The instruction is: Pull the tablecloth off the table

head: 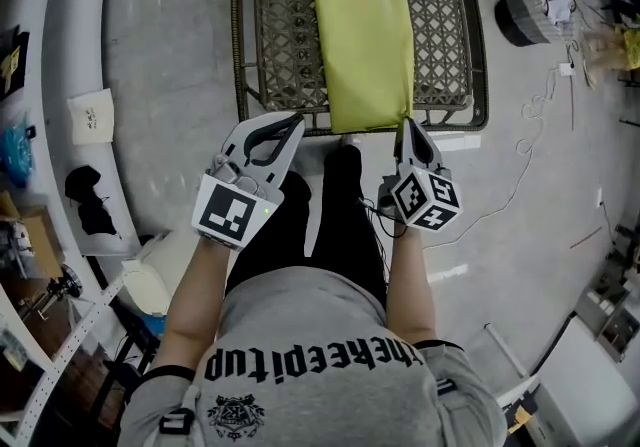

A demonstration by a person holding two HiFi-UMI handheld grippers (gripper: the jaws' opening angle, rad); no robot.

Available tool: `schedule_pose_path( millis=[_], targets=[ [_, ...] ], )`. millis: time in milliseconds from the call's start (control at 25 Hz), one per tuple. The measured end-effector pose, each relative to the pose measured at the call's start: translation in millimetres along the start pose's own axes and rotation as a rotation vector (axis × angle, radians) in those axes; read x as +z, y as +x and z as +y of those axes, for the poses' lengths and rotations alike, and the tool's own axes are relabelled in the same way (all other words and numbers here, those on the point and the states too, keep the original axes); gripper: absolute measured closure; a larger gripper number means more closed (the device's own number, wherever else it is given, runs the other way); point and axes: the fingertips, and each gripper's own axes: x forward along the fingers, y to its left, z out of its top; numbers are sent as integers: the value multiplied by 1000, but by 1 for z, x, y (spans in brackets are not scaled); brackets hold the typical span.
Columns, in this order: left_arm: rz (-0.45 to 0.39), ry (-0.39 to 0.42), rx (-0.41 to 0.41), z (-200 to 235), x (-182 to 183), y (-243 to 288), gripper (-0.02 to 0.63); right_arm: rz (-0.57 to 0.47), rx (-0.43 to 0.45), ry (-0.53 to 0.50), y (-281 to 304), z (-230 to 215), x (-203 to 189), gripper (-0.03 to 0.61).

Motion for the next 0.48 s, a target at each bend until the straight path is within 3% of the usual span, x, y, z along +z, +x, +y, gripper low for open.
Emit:
schedule_pose_path(
  millis=[480],
  targets=[
    [22, 21, -2, -5, -3, 1, 599, 133, -75, 19, 27, -26, -53, 566]
  ],
)
